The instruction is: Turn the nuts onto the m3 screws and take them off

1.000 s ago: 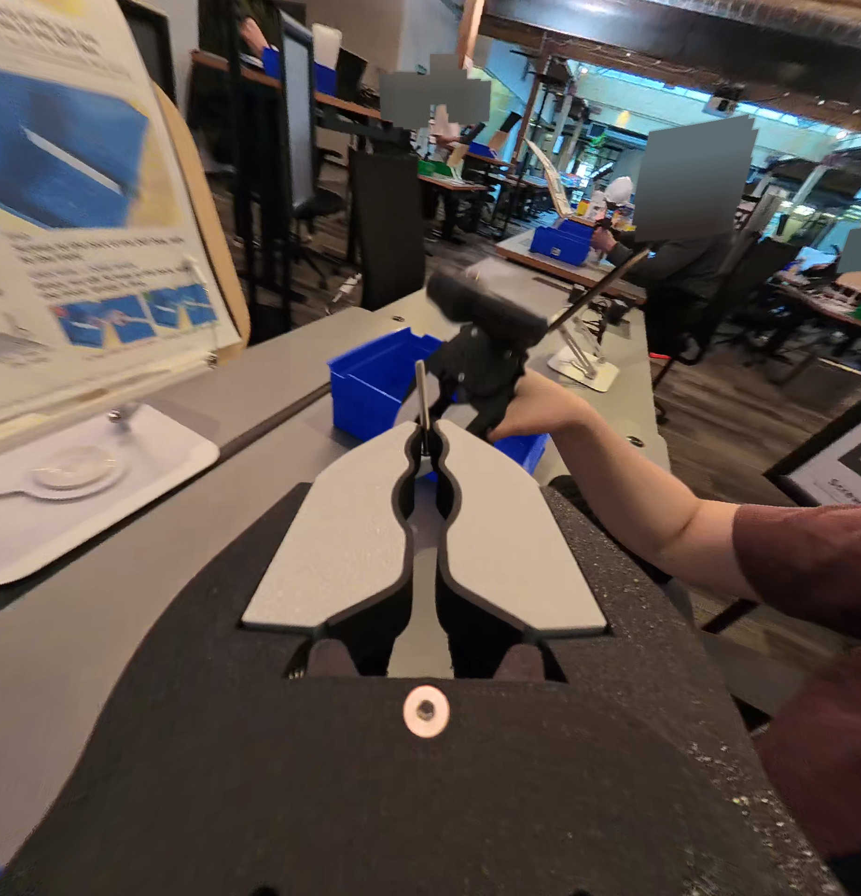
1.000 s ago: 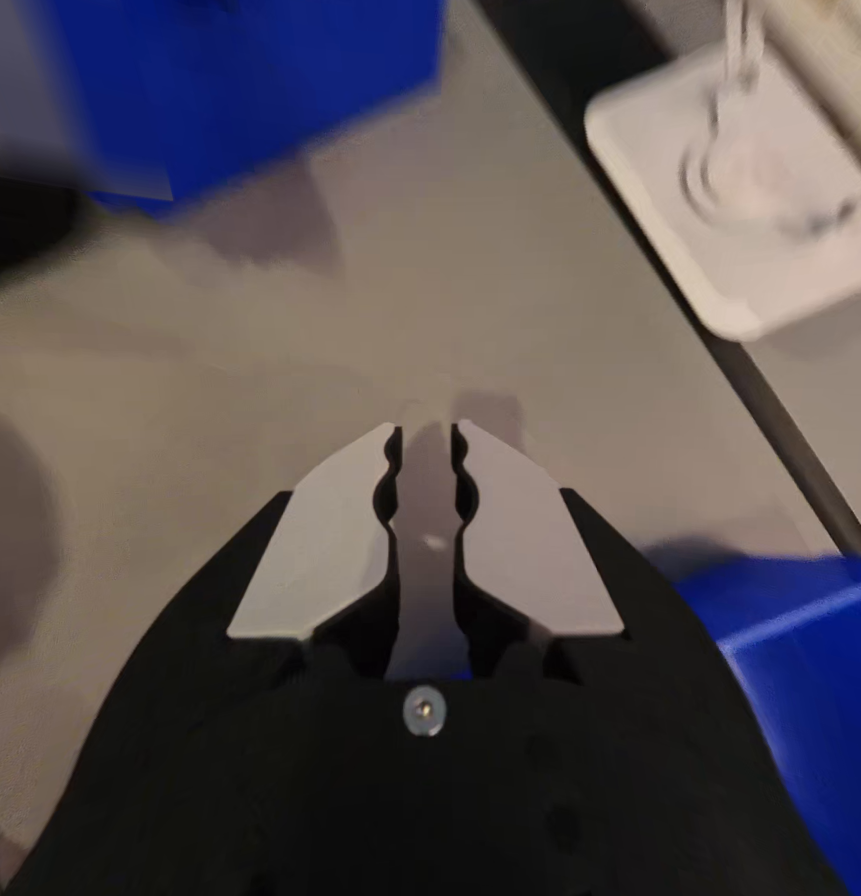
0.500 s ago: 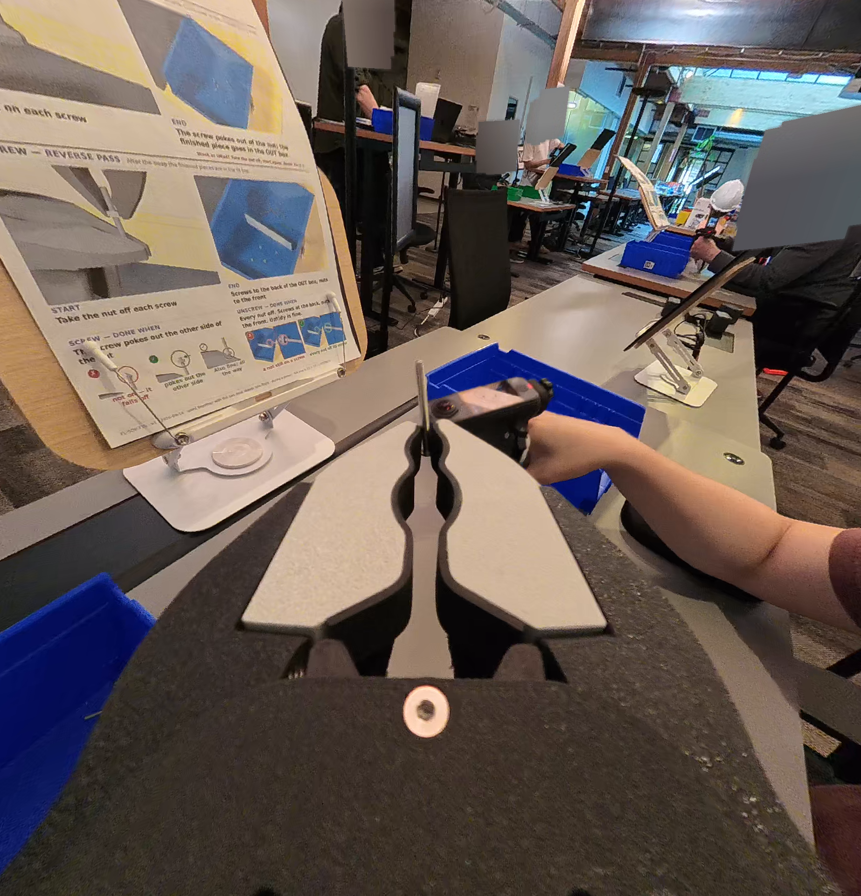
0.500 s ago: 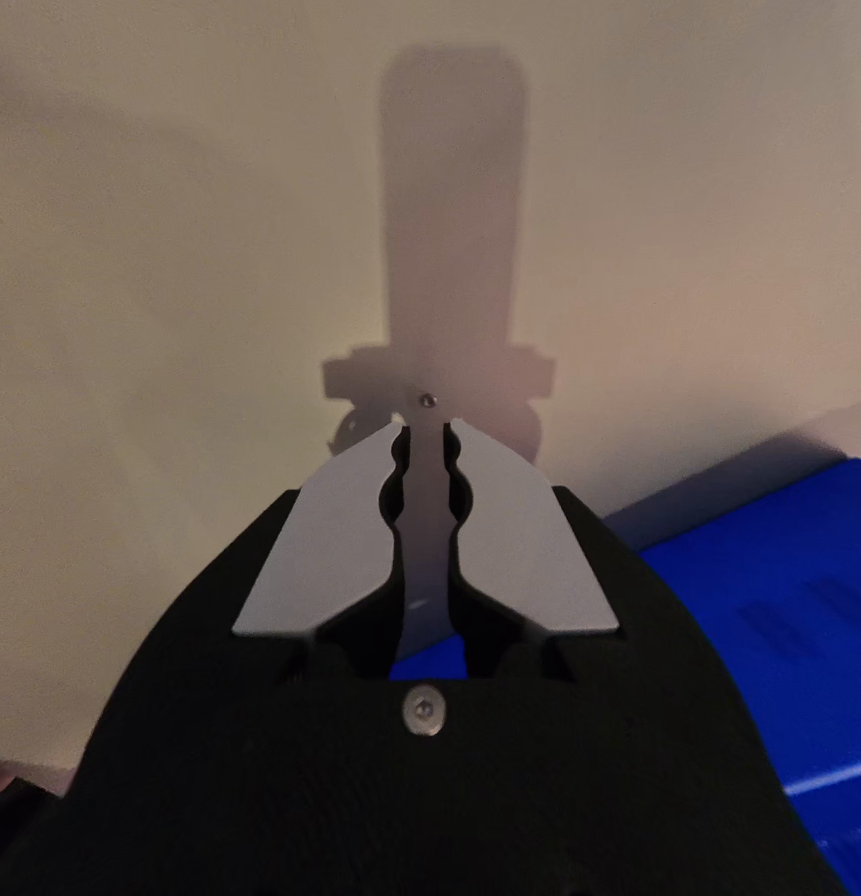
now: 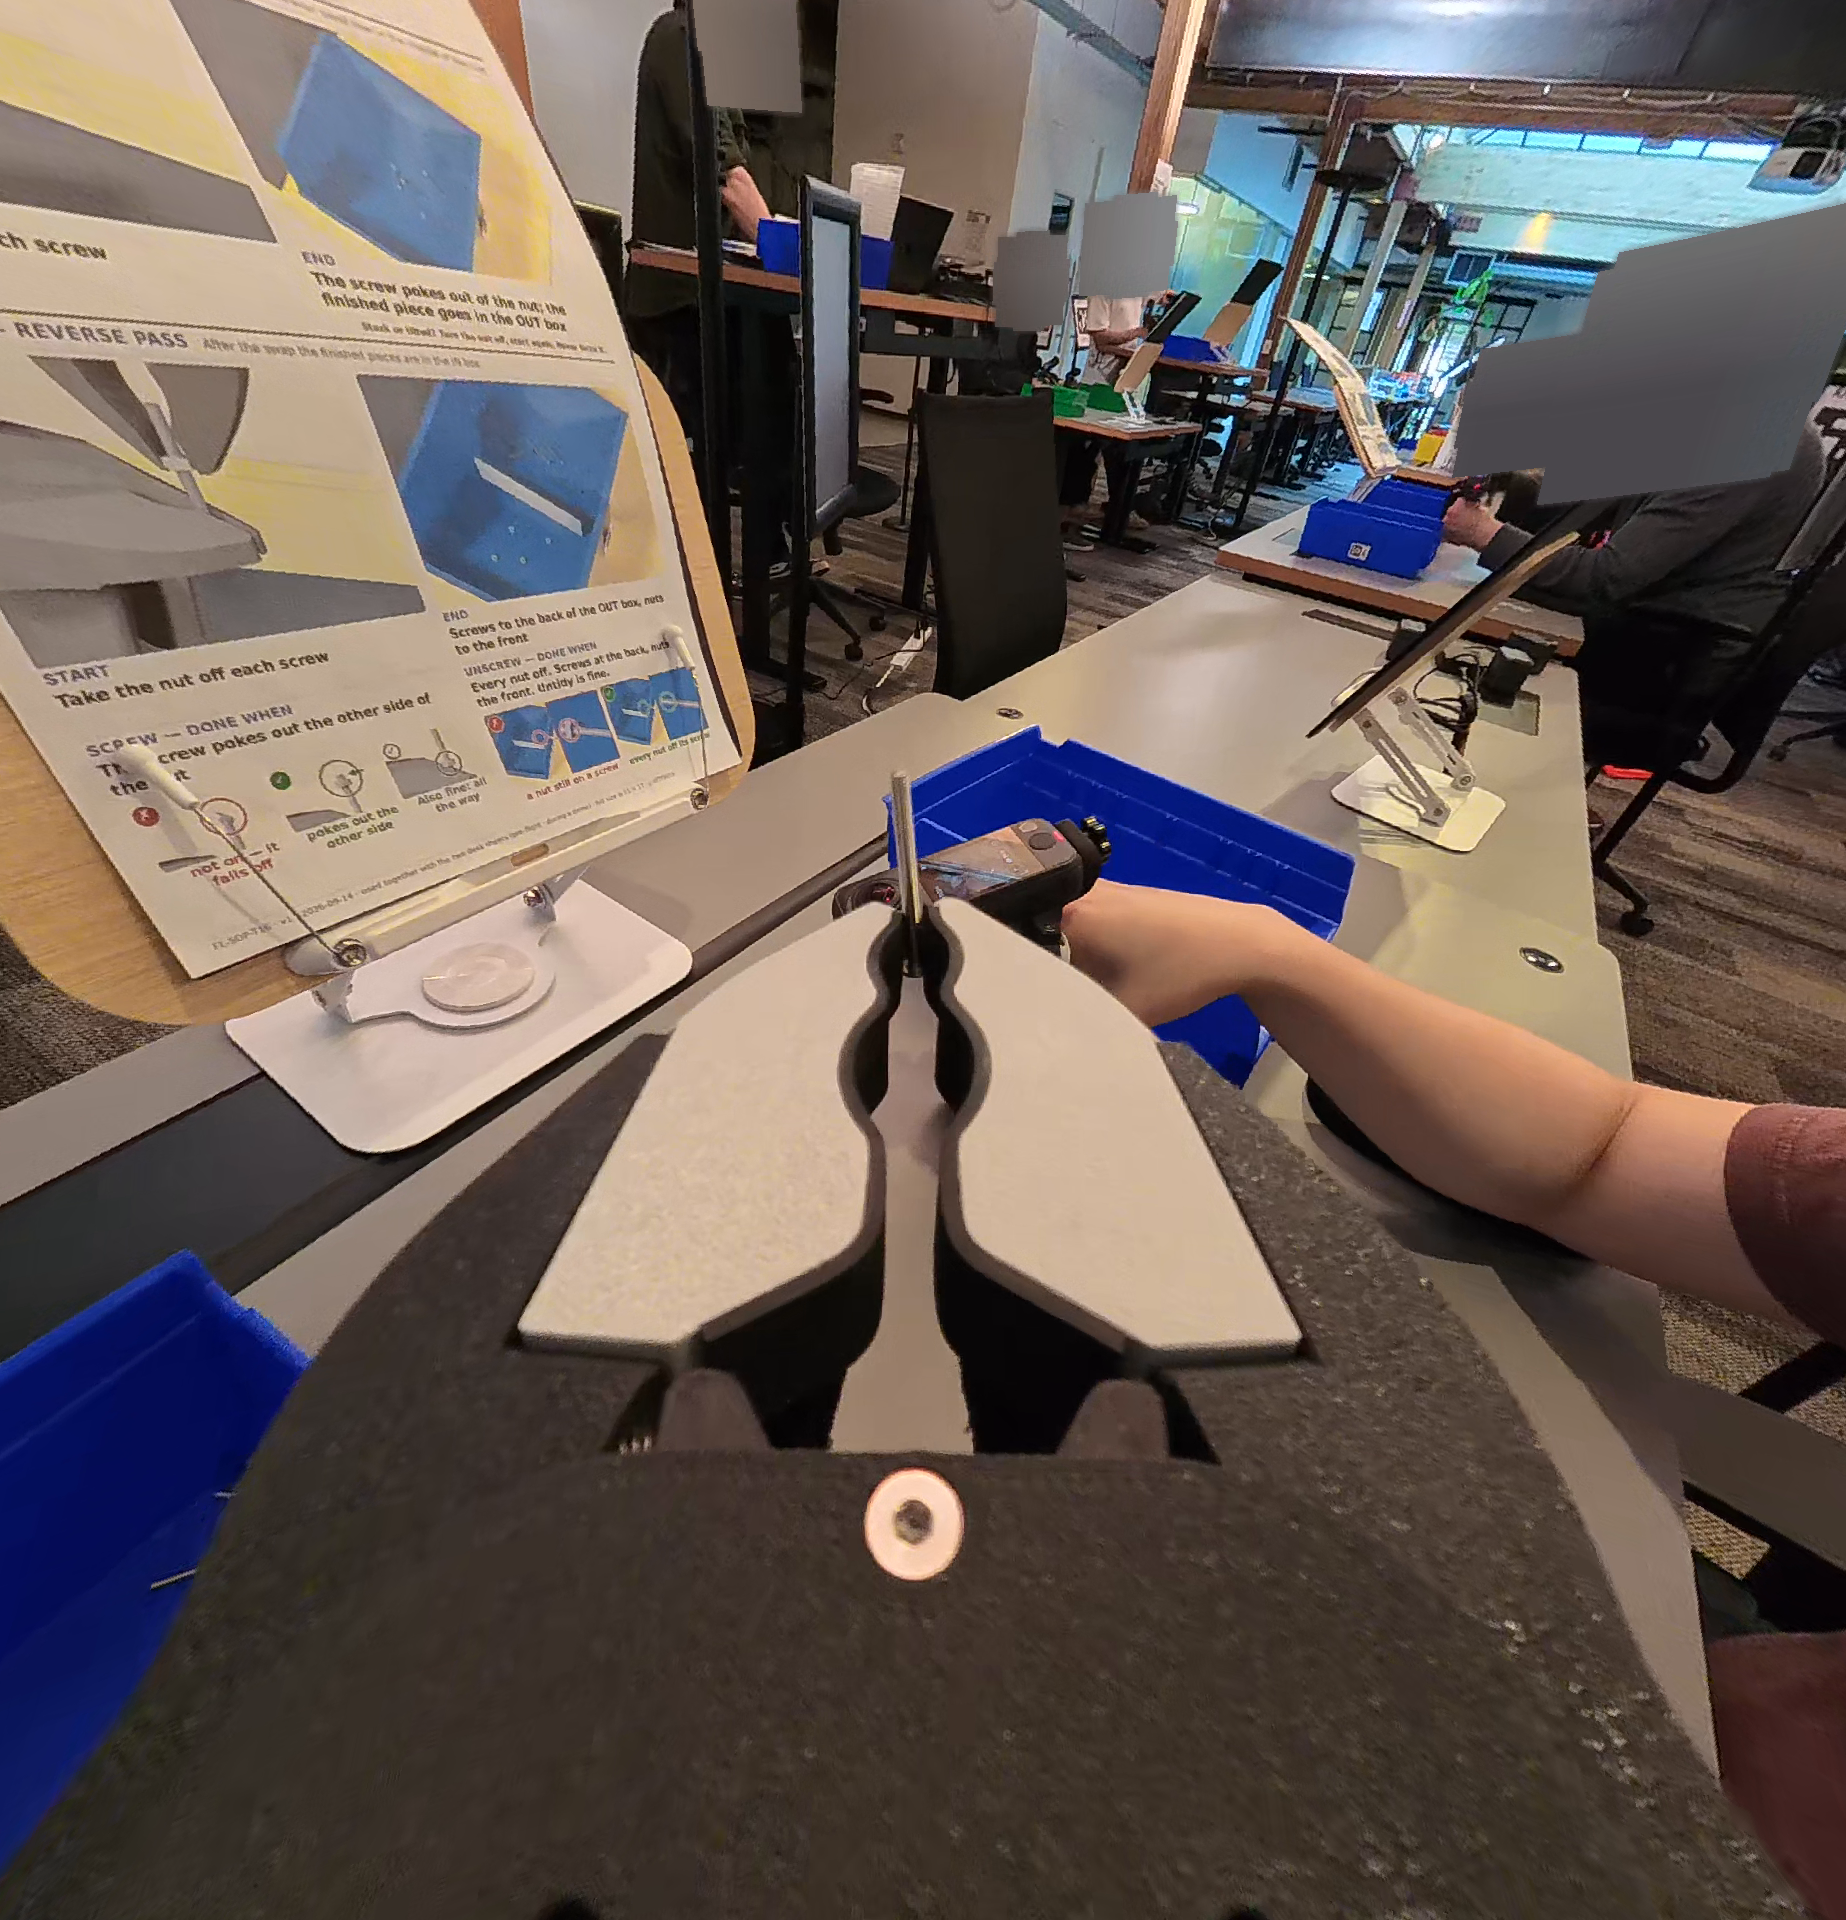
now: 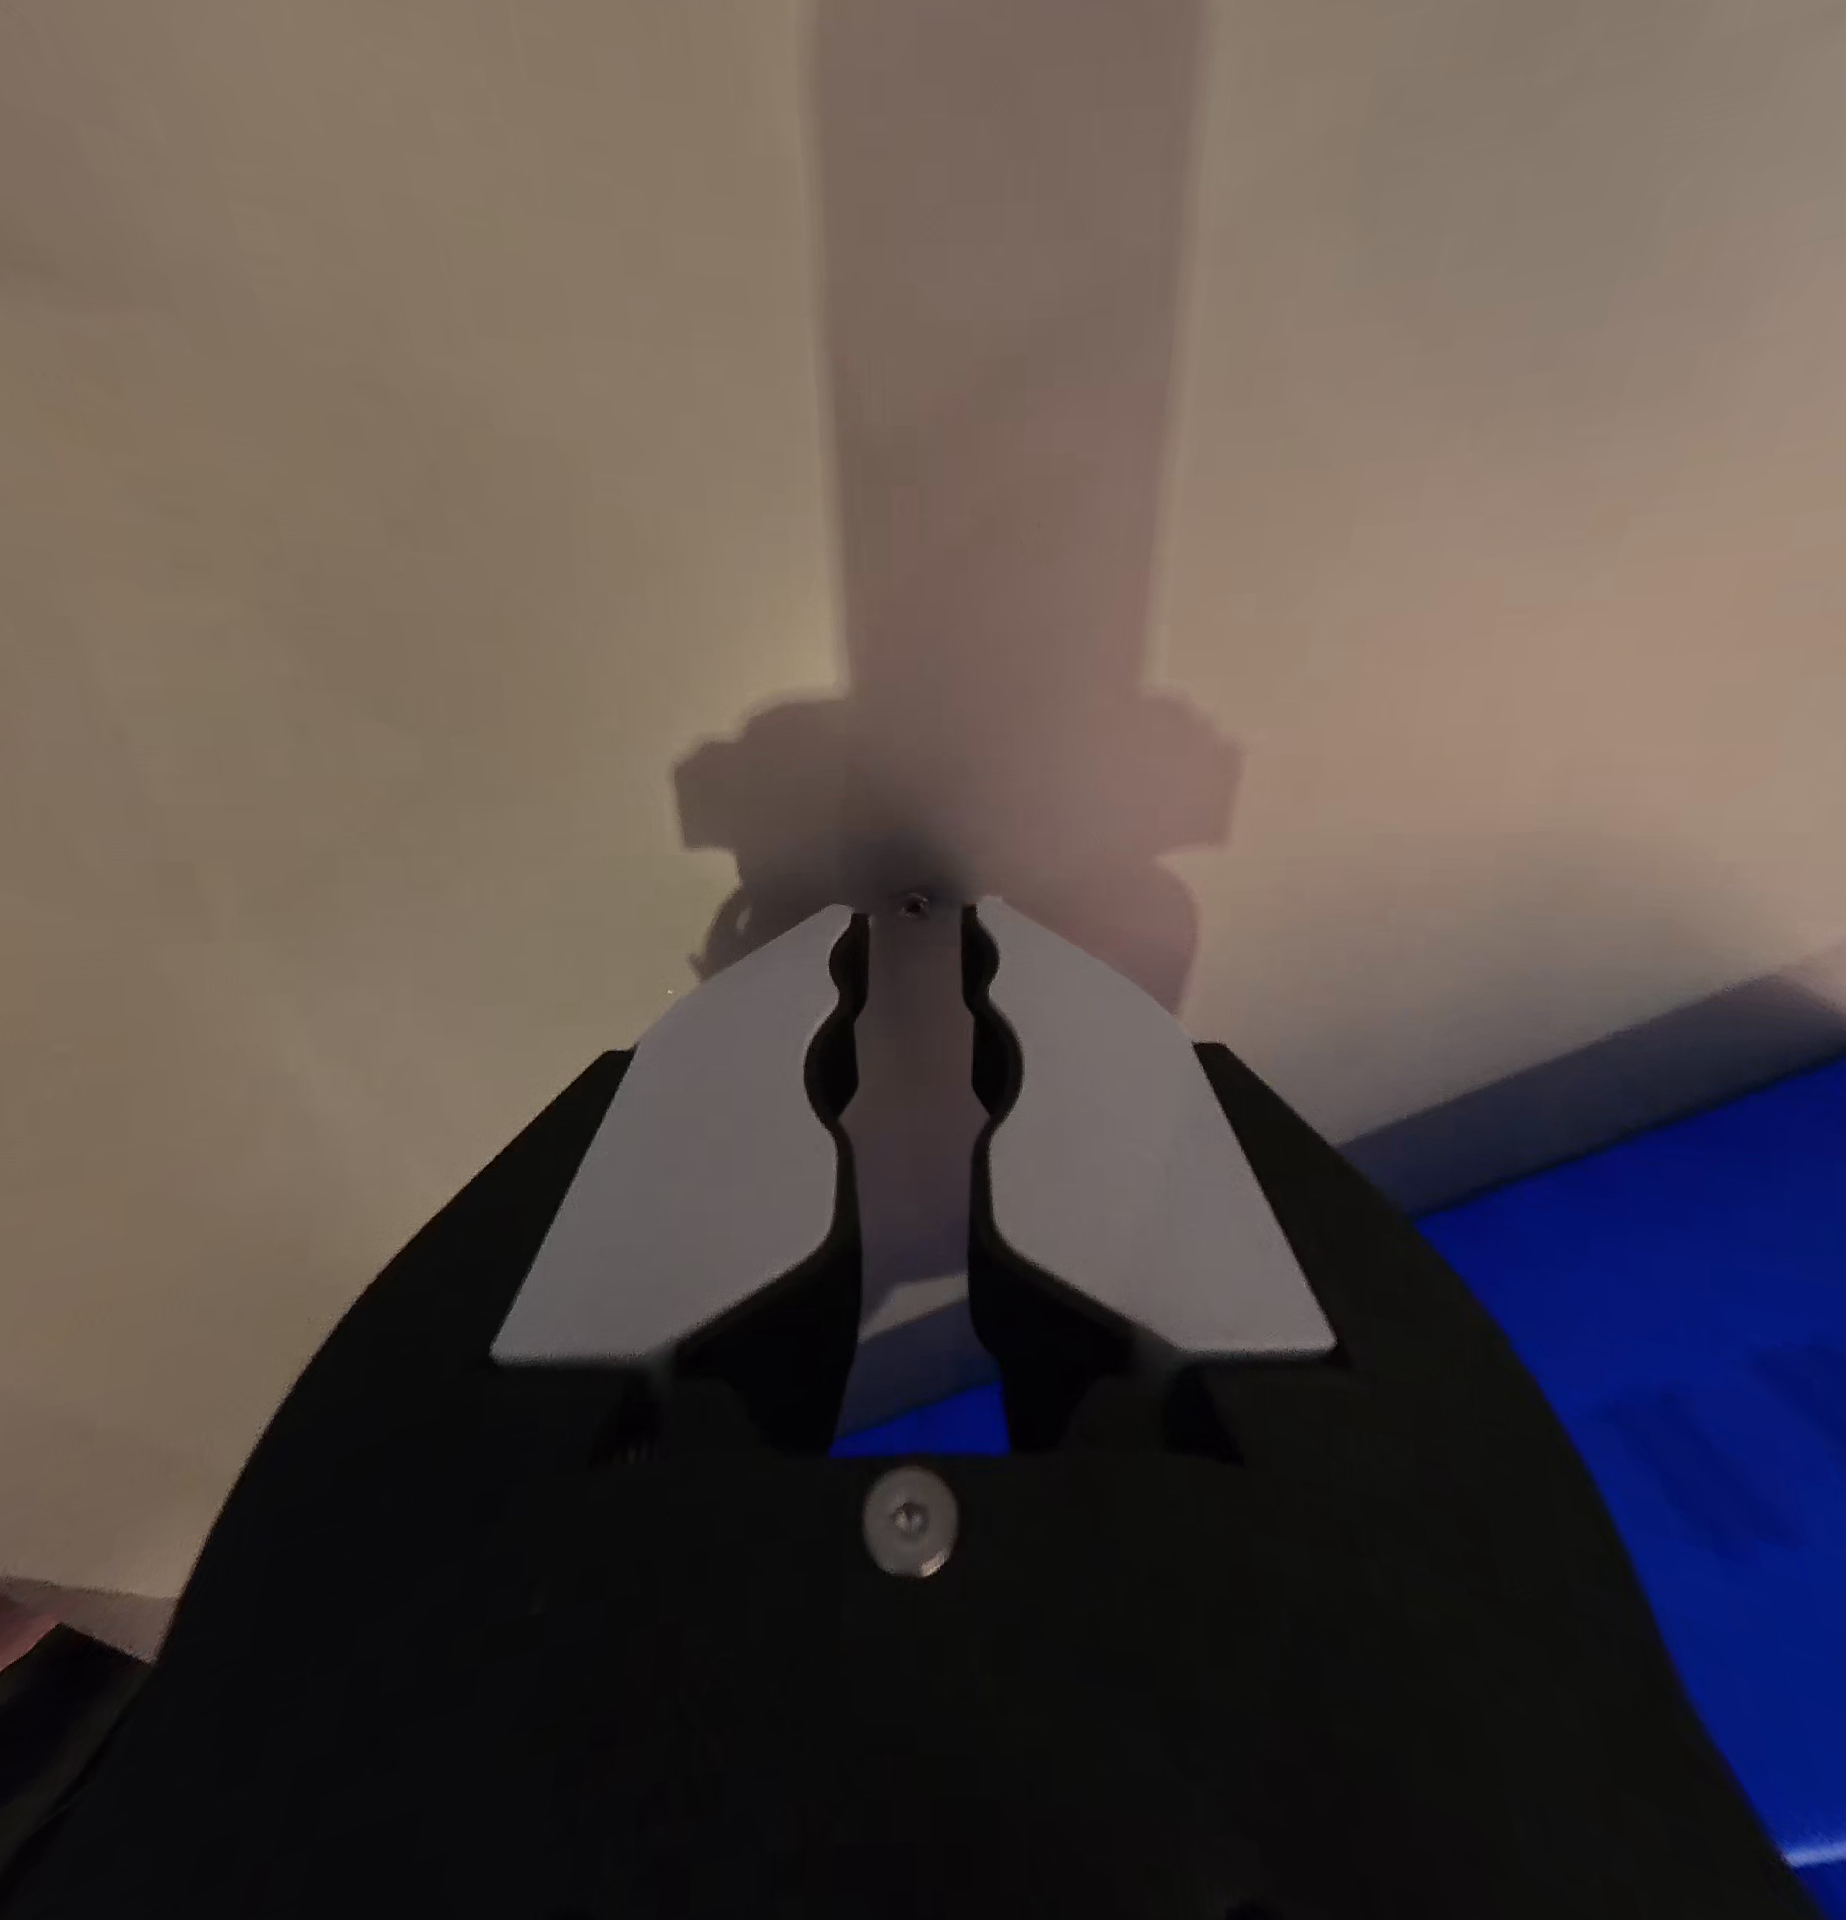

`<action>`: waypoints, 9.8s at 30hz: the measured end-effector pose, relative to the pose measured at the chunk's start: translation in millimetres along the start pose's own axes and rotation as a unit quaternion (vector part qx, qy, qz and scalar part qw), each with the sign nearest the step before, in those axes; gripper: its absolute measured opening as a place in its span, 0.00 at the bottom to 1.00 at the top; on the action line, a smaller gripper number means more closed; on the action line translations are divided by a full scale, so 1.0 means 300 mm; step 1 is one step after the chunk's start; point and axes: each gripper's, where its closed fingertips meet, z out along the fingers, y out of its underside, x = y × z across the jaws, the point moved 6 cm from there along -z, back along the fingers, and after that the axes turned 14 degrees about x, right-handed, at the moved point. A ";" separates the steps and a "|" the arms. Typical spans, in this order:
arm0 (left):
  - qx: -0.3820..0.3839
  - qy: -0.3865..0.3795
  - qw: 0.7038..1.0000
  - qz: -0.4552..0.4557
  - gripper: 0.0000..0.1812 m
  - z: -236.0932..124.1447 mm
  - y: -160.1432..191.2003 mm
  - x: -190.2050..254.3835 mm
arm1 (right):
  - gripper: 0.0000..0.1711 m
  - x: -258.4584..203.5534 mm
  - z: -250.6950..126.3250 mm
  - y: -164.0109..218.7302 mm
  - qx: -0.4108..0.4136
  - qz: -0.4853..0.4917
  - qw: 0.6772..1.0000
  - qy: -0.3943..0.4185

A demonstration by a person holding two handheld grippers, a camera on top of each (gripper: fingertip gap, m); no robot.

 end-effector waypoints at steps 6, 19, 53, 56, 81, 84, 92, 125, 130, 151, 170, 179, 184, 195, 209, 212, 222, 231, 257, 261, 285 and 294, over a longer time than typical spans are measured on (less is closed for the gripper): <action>-0.007 0.003 1.000 0.000 0.01 0.010 0.008 0.006 | 0.12 0.003 0.015 0.001 -0.006 -0.007 1.000 0.003; -0.014 0.006 1.000 0.002 0.02 0.023 0.020 0.017 | 0.08 -0.006 0.016 0.001 -0.006 -0.009 1.000 0.002; -0.256 0.162 0.951 0.068 0.01 0.325 0.560 0.277 | 0.03 -0.247 -0.616 0.056 0.359 -0.243 0.878 -0.204; -0.274 0.172 0.943 0.082 0.01 0.321 0.572 0.299 | 0.03 -0.259 -0.565 0.054 0.324 -0.271 0.886 -0.190; -0.311 0.221 0.913 0.145 0.01 0.295 0.600 0.357 | 0.03 -0.329 -0.452 0.063 0.250 -0.341 0.882 -0.207; -0.308 0.205 0.919 0.137 0.01 0.299 0.592 0.348 | 0.03 -0.321 -0.457 0.049 0.254 -0.296 0.897 -0.210; -0.302 0.139 0.925 0.183 0.01 0.305 0.569 0.319 | 0.03 -0.285 -0.453 0.009 0.241 -0.130 0.937 -0.215; 0.020 0.181 0.982 0.046 0.01 0.252 0.270 0.318 | 0.43 -0.427 -0.687 -0.117 0.610 -0.216 0.711 -0.274; 0.025 0.178 0.983 0.047 0.01 0.246 0.259 0.316 | 0.43 -0.451 -0.674 -0.118 0.599 -0.225 0.717 -0.275; 0.023 0.173 0.984 0.042 0.01 0.238 0.244 0.308 | 0.45 -0.456 -0.706 -0.115 0.617 -0.234 0.712 -0.240; 0.021 0.169 0.985 0.030 0.01 0.236 0.235 0.315 | 0.54 -0.515 -0.674 -0.135 0.622 -0.239 0.706 -0.240; 0.030 0.152 0.988 0.019 0.01 0.224 0.214 0.281 | 0.54 -0.477 -0.688 -0.117 0.609 -0.243 0.725 -0.211; 0.008 0.183 0.982 0.039 0.01 0.249 0.259 0.351 | 0.55 -0.497 -0.695 -0.132 0.633 -0.222 0.703 -0.238; 0.020 0.152 0.988 0.023 0.01 0.225 0.218 0.285 | 0.57 -0.503 -0.704 -0.116 0.618 -0.249 0.714 -0.216; 0.002 0.164 0.986 0.037 0.01 0.232 0.233 0.306 | 0.58 -0.530 -0.670 -0.129 0.609 -0.255 0.718 -0.220; 0.011 0.147 0.989 0.032 0.01 0.219 0.212 0.271 | 0.58 -0.508 -0.691 -0.121 0.616 -0.249 0.715 -0.216; -0.014 0.176 0.983 0.050 0.01 0.239 0.244 0.333 | 0.55 -0.521 -0.669 -0.135 0.617 -0.228 0.709 -0.255; 0.005 0.154 0.988 0.030 0.01 0.213 0.203 0.271 | 0.48 -0.479 -0.722 -0.103 0.627 -0.217 0.691 -0.286; -0.012 0.155 0.988 0.018 0.01 0.214 0.209 0.278 | 0.54 -0.503 -0.700 -0.107 0.608 -0.248 0.717 -0.234; -0.015 0.176 0.984 0.010 0.01 0.208 0.203 0.294 | 0.39 -0.448 -0.727 -0.112 0.634 -0.211 0.713 -0.213; -0.044 0.186 0.980 0.049 0.26 0.216 0.226 0.340 | 0.02 -0.353 -0.700 -0.122 0.598 -0.066 0.711 -0.364; -0.079 0.151 0.984 0.056 0.26 0.189 0.201 0.295 | 0.02 0.238 -0.557 0.299 0.247 0.206 0.941 0.107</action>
